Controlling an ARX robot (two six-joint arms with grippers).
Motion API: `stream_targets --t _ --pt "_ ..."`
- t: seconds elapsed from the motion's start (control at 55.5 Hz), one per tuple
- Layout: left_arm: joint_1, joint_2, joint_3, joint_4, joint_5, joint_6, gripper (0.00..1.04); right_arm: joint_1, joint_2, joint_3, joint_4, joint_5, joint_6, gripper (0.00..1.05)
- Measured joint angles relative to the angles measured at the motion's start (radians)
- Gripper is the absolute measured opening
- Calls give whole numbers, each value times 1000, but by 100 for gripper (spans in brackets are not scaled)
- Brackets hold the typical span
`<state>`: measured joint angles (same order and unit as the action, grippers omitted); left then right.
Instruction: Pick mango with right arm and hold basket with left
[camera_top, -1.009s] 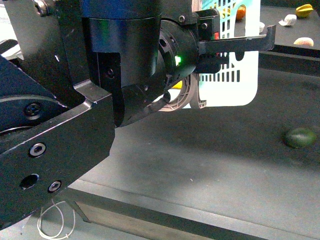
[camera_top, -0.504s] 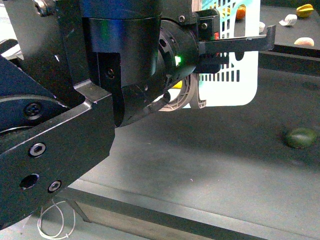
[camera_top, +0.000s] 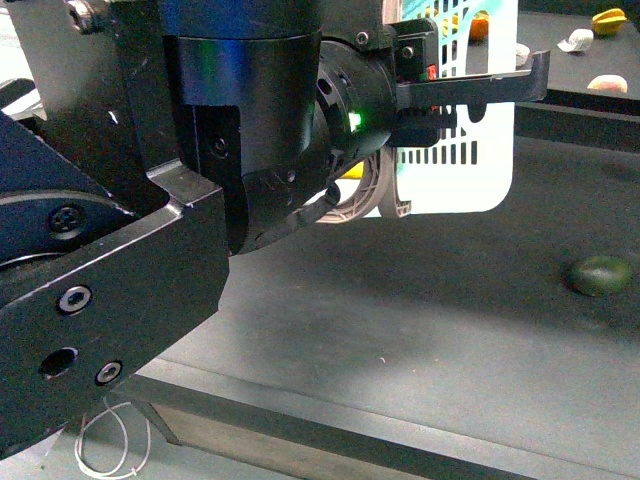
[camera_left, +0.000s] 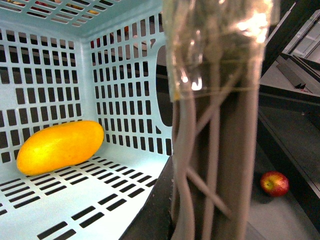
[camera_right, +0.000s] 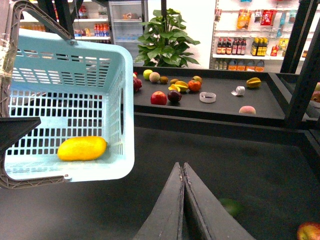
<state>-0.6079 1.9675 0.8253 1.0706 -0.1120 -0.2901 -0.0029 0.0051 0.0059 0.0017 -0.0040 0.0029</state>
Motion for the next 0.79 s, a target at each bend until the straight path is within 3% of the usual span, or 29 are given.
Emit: stream_targets --t 0.054,0.648,0.792 --pt "0 0 0 0 0 0 5 0 0 0 0 0 -2 5" --pt "0 0 0 0 0 1 5 0 0 0 0 0 -2 98" --pt "0 0 0 0 0 1 5 0 0 0 0 0 -3 96"
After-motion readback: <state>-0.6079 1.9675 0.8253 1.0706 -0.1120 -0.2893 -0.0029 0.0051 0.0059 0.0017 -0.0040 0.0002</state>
